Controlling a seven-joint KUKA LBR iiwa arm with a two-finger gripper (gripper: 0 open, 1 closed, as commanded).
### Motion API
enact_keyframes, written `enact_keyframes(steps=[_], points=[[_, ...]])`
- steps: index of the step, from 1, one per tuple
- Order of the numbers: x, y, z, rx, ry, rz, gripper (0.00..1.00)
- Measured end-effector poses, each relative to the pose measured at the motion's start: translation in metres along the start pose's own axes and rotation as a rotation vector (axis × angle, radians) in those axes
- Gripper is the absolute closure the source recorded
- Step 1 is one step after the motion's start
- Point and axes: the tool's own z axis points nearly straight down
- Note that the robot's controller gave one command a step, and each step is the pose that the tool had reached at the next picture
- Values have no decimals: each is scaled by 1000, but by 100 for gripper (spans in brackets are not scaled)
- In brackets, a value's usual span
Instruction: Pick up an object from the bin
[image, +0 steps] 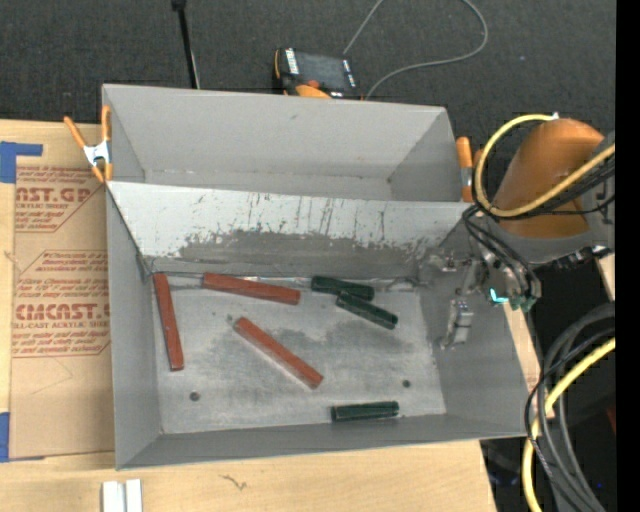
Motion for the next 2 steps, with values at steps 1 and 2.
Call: enact_keyframes(steps=[1, 2], points=[[-22, 19, 87, -1, -2, -165, 0], [-20, 50, 83, -1, -7, 1, 0]])
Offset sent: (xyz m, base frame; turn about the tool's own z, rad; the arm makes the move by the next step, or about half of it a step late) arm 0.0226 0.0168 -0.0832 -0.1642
